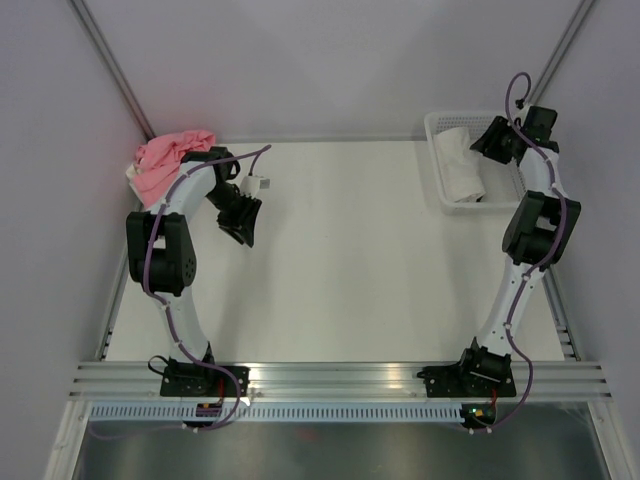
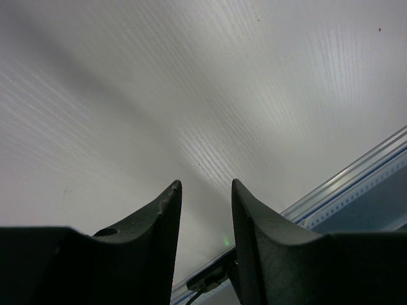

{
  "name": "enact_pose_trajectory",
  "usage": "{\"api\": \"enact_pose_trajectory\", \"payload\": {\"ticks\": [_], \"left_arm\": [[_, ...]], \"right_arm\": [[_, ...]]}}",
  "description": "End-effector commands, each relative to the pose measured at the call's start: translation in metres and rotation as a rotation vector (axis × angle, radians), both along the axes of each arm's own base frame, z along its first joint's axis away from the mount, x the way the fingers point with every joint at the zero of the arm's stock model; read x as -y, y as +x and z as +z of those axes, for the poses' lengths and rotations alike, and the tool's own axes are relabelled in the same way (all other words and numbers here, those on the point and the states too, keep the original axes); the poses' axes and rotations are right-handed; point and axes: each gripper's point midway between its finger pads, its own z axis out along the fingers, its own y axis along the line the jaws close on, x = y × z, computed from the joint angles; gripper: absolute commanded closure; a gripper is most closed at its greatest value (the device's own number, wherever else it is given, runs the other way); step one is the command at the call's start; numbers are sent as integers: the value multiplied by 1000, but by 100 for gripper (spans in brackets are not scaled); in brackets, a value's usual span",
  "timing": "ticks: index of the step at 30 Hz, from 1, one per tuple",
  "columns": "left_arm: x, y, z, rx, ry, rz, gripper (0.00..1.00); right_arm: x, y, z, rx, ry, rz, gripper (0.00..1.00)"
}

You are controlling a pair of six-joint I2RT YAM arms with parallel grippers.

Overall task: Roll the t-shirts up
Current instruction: Place the rolled tshirt into the container

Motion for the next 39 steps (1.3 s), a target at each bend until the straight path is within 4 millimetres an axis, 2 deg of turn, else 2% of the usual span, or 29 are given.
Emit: {"api": "enact_pose_trajectory", "payload": {"ticks": [1, 4, 5, 6, 8, 10, 13, 15, 20, 25, 28, 34, 37, 39], "left_arm": [[1, 8, 14, 46, -7, 22, 57], [2, 8, 13, 43, -11, 23, 57], [2, 9, 13, 44, -13, 23, 57], [4, 10, 13, 45, -19, 27, 57], [5, 11, 13, 47, -23, 30, 57], [5, 12, 14, 48, -23, 30, 57], [4, 12, 15, 55, -18, 28, 57], [3, 10, 14, 50, -14, 28, 57], [2, 7, 14, 52, -9, 27, 57], [1, 7, 14, 50, -3, 30, 57], [0, 7, 14, 54, 3, 29, 57], [0, 6, 13, 55, 1, 26, 57], [-1, 10, 13, 63, 6, 29, 57], [-2, 15, 16, 79, 17, 34, 57]], "right_arm": [[11, -5, 117, 191, -177, -9, 43], [5, -21, 123, 183, -185, -5, 50], [2, -26, 121, 177, -183, -2, 66], [-3, -36, 112, 155, -179, 5, 74], [-21, -43, 100, 136, -173, 48, 88], [-35, -52, 73, 77, -132, 76, 98], [-38, -64, 37, -16, -95, 70, 100], [-32, -71, 17, -56, -101, 27, 100], [-27, -78, -18, -111, -61, -20, 100], [-30, -73, -41, -156, -18, -14, 100], [-31, -71, -40, -151, -7, -9, 100], [-24, -75, -15, -119, -55, -14, 100], [-27, -70, 14, -67, -64, 15, 100], [-28, -67, 46, 2, -115, 35, 96]]}}
